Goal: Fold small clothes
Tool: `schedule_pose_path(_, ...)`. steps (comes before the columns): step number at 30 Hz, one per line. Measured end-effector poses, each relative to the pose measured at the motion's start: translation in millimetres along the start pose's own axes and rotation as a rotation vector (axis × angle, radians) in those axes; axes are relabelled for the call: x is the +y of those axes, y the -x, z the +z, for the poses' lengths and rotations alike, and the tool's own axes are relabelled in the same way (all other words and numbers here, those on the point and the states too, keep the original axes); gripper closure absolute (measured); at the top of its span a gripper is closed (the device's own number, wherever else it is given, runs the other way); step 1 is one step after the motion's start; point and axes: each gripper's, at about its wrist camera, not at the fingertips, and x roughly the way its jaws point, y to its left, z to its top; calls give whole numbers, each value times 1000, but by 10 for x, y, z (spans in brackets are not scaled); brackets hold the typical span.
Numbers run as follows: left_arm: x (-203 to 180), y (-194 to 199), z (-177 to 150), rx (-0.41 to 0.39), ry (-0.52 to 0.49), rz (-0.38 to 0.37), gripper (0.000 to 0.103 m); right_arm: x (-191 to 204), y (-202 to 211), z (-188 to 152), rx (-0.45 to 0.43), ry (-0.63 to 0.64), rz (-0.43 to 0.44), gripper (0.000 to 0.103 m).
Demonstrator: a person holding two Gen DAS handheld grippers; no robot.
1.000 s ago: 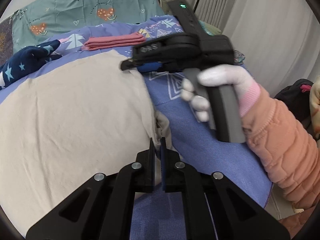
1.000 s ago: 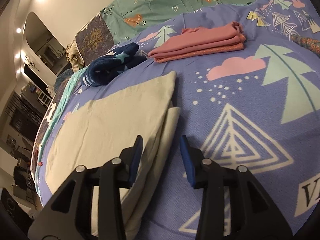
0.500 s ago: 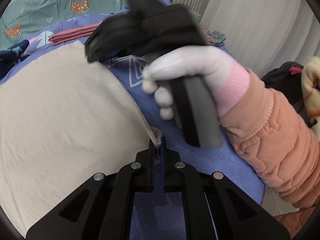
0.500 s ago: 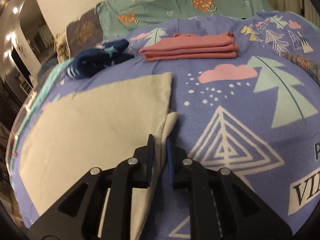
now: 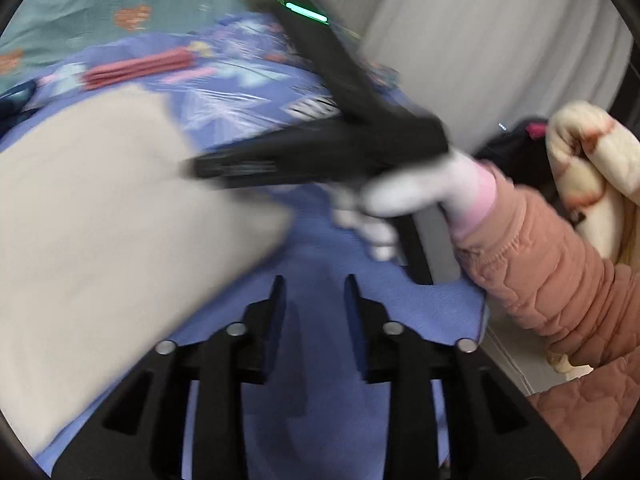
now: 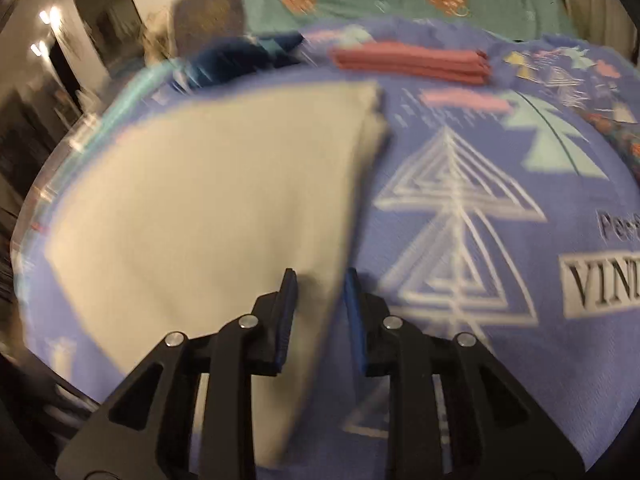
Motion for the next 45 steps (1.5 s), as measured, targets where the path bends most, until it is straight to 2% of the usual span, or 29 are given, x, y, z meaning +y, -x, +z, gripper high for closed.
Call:
schedule_pose_path(2,247,278,-31,-48,59,62,66,-38,110,22,-3,-61,-18,79)
schedule_pose_path(4,571,652,-162,-113,150,143,66,-16,212,69,-31,-63,-50,76)
schedule_pose_path(8,1139,1553,-596,-284,333,360,66,244,445,216,-95,-13,-73,74)
schedule_pose_path(11,1557,2196,-1030,-379,477,550,66,632,504,342,-123,40,-63,58)
schedule_pose_path(13,1745,2492,-1322,-403,551,622,66,1019,431,447,-143,105,-52,54)
schedule_pose_path(15,1858,2659,-1512,-406,591,653,66,1405,317,483,-161,184,-94,47)
schedule_pose_path(18,2008,2724,-1697,-384,615,656,66,1949,141,490,-177,290,-123,43)
schedule_pose_path(22,2166,2688,-1787,-360,604,622,66,2684,-61,389,-159,436,-44,43)
schedule_pose_path(24,2279,2729,-1996,-366,611,599,66,3128,-119,255,-166,563,-28,43)
schedule_pose_path(26,2333,2739,-2056,-374,622,577,66,3546,-165,86,-177,685,-15,43)
schedule_pose_path(29,2422,2743,-2133,-390,641,544,66,3953,-283,-127,-155,794,12,43)
schedule_pose_path(35,2570,2723,-2279,-417,709,452,66,4349,-628,-439,-107,932,-42,44)
schedule_pose_path(37,2607,2719,-2306,-420,728,426,66,4436,-696,-480,-130,957,-91,44)
schedule_pose_path(40,2632,2727,-2287,-419,731,403,66,4561,-783,-531,-211,1031,-198,46)
schedule_pose_path(41,2639,2737,-2273,-419,725,400,66,4602,-809,-565,-230,1062,-218,58)
schedule_pose_path(42,2629,2768,-2235,-424,711,401,66,4625,-832,-578,-227,1075,-214,83)
schedule_pose_path(43,2612,2810,-2198,-437,693,406,66,4624,-838,-585,-222,1073,-204,92)
schedule_pose_path(45,2573,2911,-2116,-470,648,409,65,4588,-802,-563,-252,1045,-204,96)
